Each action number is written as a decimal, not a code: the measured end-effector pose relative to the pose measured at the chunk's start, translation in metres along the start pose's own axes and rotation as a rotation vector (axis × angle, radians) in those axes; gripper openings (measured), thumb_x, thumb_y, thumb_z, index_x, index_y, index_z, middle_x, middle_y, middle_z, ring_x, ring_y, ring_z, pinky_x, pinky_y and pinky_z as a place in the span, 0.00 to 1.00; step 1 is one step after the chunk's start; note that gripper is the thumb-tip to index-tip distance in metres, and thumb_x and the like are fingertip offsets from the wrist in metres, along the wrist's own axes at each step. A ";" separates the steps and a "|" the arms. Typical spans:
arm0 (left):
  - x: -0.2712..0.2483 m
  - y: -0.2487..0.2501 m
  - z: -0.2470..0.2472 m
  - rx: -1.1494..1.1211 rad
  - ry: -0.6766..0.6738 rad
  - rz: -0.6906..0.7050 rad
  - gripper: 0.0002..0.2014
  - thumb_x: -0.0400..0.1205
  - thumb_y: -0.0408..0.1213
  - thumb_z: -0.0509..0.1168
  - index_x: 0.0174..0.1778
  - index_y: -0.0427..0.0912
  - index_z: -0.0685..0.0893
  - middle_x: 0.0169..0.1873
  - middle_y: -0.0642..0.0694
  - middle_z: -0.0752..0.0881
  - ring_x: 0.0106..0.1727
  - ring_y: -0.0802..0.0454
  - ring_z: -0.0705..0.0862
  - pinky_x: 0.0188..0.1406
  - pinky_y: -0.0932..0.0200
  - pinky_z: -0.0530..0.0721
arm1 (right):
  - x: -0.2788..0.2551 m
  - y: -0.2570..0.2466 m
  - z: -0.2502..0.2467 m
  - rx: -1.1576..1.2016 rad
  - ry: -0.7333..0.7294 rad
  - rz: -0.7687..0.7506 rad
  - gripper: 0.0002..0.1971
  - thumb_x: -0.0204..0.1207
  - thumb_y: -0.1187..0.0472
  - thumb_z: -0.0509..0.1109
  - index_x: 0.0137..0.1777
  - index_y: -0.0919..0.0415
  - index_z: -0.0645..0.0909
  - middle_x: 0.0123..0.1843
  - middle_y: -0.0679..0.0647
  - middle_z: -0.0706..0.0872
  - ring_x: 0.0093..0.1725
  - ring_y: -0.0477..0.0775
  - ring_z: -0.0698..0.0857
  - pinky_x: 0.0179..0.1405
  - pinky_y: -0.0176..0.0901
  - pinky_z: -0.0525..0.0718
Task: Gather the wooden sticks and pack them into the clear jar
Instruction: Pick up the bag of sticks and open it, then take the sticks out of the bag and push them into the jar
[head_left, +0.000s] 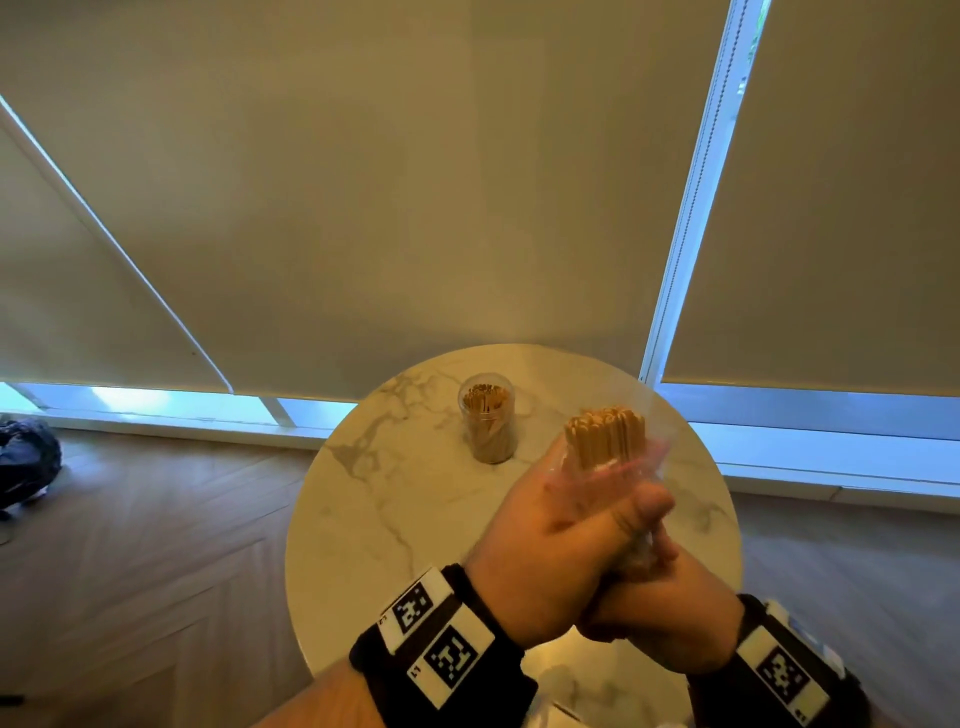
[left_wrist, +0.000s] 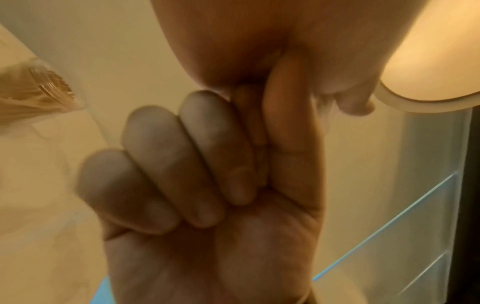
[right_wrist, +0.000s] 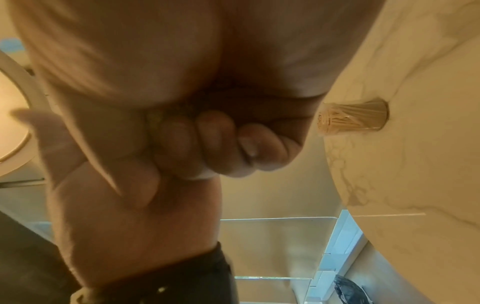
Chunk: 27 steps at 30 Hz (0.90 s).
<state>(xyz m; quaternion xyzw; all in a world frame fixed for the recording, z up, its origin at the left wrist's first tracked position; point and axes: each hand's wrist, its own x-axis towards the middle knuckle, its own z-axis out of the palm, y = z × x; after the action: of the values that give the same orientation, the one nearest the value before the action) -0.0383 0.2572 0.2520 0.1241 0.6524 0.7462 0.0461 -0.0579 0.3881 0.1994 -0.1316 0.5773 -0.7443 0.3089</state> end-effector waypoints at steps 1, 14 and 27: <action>0.001 -0.004 -0.002 0.074 -0.004 -0.008 0.17 0.84 0.38 0.70 0.63 0.31 0.83 0.43 0.39 0.90 0.47 0.45 0.91 0.56 0.49 0.90 | 0.001 0.003 -0.003 -0.002 0.002 0.025 0.16 0.44 0.72 0.77 0.35 0.62 0.90 0.28 0.57 0.86 0.29 0.56 0.82 0.28 0.43 0.79; 0.006 -0.041 -0.029 0.223 0.148 -0.161 0.09 0.82 0.42 0.70 0.49 0.42 0.93 0.43 0.43 0.93 0.48 0.46 0.91 0.53 0.49 0.89 | 0.017 0.017 -0.022 0.004 -0.063 0.220 0.20 0.59 0.75 0.77 0.52 0.76 0.78 0.35 0.61 0.72 0.29 0.54 0.71 0.28 0.45 0.69; 0.010 -0.043 -0.048 -0.010 -0.276 -0.345 0.04 0.76 0.33 0.69 0.44 0.38 0.84 0.33 0.36 0.84 0.27 0.43 0.82 0.30 0.54 0.82 | 0.039 -0.046 -0.003 -0.255 -0.138 -0.134 0.20 0.77 0.40 0.72 0.60 0.53 0.91 0.73 0.46 0.87 0.74 0.49 0.84 0.72 0.50 0.84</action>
<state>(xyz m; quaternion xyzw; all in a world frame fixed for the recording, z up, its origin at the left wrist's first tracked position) -0.0638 0.2193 0.2054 0.1110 0.6479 0.7063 0.2626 -0.1037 0.3735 0.2357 -0.2588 0.6345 -0.6731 0.2782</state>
